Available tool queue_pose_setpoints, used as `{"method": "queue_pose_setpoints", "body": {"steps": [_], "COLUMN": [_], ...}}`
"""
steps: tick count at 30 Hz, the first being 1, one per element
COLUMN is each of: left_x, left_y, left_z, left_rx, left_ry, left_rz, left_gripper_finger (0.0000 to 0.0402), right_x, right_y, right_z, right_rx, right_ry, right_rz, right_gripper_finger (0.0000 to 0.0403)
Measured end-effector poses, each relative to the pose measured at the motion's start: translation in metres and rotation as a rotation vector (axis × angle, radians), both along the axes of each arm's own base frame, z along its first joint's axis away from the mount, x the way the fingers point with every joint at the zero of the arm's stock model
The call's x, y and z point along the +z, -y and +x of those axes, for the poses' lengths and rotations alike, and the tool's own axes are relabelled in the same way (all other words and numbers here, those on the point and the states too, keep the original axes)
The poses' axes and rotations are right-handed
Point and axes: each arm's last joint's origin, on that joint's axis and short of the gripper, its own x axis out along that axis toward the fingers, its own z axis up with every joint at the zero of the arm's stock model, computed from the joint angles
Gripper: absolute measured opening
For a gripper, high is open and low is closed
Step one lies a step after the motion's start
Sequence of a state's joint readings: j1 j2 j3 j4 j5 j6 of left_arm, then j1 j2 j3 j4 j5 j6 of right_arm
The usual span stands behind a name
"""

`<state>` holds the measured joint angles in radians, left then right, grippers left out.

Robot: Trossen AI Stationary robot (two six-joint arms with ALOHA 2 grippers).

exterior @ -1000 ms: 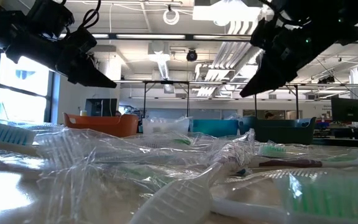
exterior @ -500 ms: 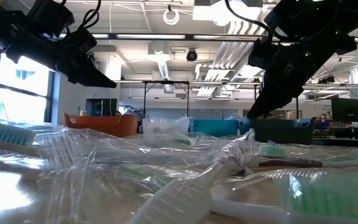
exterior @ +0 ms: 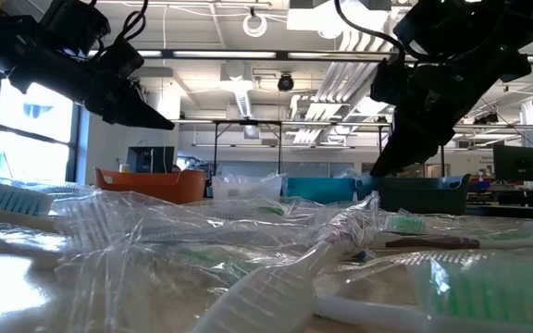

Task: Pick & Place Toothbrushes
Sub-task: Put the blue toothbrush into the blue bin

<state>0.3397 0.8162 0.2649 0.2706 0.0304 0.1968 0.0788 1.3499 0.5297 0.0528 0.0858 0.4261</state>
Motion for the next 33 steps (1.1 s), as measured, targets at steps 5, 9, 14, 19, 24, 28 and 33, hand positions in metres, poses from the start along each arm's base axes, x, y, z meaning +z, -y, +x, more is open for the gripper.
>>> {"method": "queue_pose_setpoints", "body": {"steps": [5, 9, 14, 19, 24, 28, 33], "left_x": [0.0029, 0.0058, 0.0062, 0.0063, 0.0063, 0.0064, 0.0064], "left_y": [-0.0045, -0.0067, -0.0065, -0.0071, -0.0076, -0.0076, -0.0076], "left_z": [-0.001, -0.0015, -0.0013, -0.0016, -0.0019, -0.0019, -0.0019], "left_rx": [0.115, 0.193, 0.213, 0.24, 0.24, 0.239, 0.24], "left_ry": [-0.038, -0.02, 0.026, 0.039, 0.002, 0.0, 0.002], "left_rz": [0.173, 0.197, 0.107, 0.081, 0.16, 0.165, 0.16], "left_gripper_finger": [0.0009, 0.0009, 0.0009, 0.0009, 0.0009, 0.0009, 0.0009], "right_x": [0.0001, 0.0004, 0.001, 0.0026, 0.0054, 0.0085, 0.0098], "right_y": [0.0012, 0.0029, 0.0055, 0.0069, 0.0072, 0.0074, 0.0075], "right_z": [0.0, 0.0001, 0.0001, 0.0012, 0.0034, 0.0057, 0.0067], "right_rx": [-0.091, -0.16, -0.219, -0.253, -0.267, -0.28, -0.285], "right_ry": [0.007, 0.018, 0.03, 0.056, 0.094, 0.135, 0.153], "right_rz": [0.034, 0.023, -0.032, -0.055, -0.059, -0.06, -0.061], "right_gripper_finger": [0.0002, 0.0002, 0.0002, 0.0002, 0.0002, 0.0002, 0.0002]}}
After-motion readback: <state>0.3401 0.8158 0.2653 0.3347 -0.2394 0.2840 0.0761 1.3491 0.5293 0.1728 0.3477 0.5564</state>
